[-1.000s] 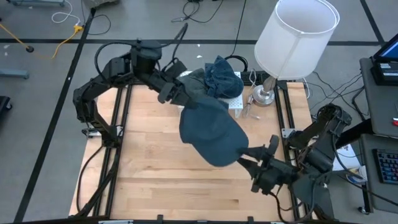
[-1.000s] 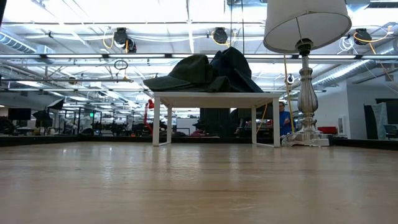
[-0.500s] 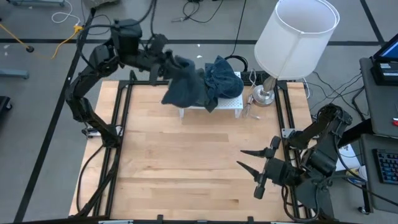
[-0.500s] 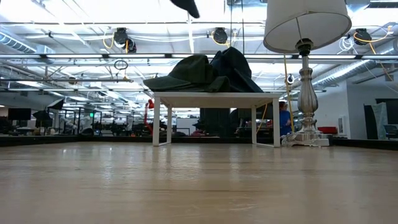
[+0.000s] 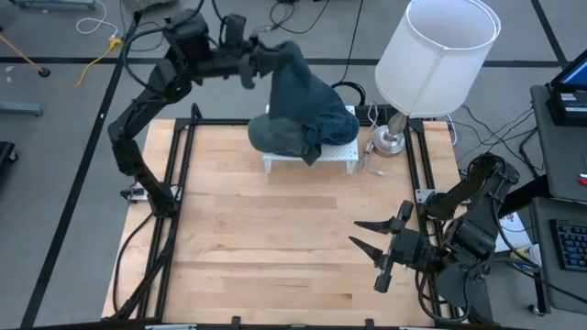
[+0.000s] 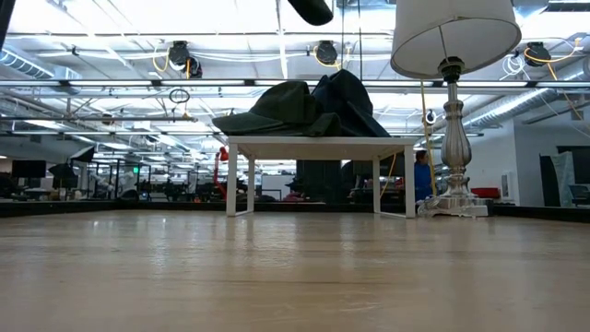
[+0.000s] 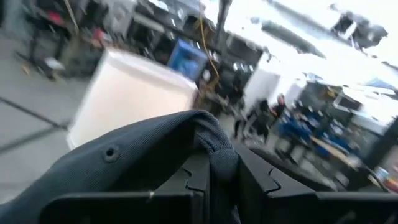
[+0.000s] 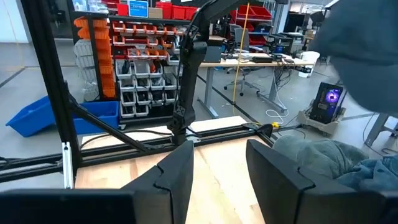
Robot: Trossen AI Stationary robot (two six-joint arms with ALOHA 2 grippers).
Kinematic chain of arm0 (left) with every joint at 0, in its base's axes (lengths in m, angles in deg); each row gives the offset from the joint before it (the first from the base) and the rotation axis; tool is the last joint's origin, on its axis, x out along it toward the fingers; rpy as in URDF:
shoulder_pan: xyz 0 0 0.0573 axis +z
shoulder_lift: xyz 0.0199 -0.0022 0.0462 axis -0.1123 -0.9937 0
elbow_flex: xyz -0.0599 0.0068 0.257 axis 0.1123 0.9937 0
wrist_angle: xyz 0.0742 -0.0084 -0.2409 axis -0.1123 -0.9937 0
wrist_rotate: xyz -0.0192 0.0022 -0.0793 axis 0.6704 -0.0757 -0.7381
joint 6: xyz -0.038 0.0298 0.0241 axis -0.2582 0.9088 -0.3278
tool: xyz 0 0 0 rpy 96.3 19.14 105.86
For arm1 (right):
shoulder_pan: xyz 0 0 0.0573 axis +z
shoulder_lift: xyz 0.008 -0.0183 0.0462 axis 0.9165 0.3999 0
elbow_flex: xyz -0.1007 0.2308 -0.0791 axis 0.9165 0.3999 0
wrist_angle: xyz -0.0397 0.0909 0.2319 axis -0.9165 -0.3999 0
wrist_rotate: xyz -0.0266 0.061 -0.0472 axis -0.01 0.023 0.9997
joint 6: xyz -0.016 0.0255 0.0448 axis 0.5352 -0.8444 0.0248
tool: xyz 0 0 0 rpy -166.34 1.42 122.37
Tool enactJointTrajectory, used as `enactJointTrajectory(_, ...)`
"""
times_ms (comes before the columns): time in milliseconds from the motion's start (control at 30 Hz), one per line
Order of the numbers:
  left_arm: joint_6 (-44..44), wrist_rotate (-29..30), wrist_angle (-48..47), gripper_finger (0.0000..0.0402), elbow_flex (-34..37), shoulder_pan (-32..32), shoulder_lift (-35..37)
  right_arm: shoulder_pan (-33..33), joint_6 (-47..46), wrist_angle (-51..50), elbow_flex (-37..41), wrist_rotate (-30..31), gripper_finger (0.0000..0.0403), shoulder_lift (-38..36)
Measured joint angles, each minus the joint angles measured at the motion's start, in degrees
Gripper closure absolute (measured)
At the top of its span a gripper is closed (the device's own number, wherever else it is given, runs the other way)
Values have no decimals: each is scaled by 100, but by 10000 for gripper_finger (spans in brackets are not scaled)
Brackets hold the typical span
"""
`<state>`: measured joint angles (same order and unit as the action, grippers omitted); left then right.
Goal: Pick & Place hat
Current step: Stack the blue cap on top of the gray blue on the shelf
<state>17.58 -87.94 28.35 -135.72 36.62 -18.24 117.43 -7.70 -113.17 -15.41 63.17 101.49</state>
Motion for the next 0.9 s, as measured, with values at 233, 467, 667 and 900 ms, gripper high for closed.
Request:
enactJointTrajectory(233,54,748,858,361,-2,-57,-484,0,305,0,0,0,264,0)
enactJointTrajectory(467,-153,761,1419,361,-2,-106,-1132,0,705,0,0,-2,264,0)
enactJointTrajectory(667,-285,423,1822,361,0,-101,-1638,0,750,-138,-2,-2,268,0)
enactJointTrajectory(900,-736,51,2079,361,0,0,-2123,0,734,-326,-2,-4,269,0)
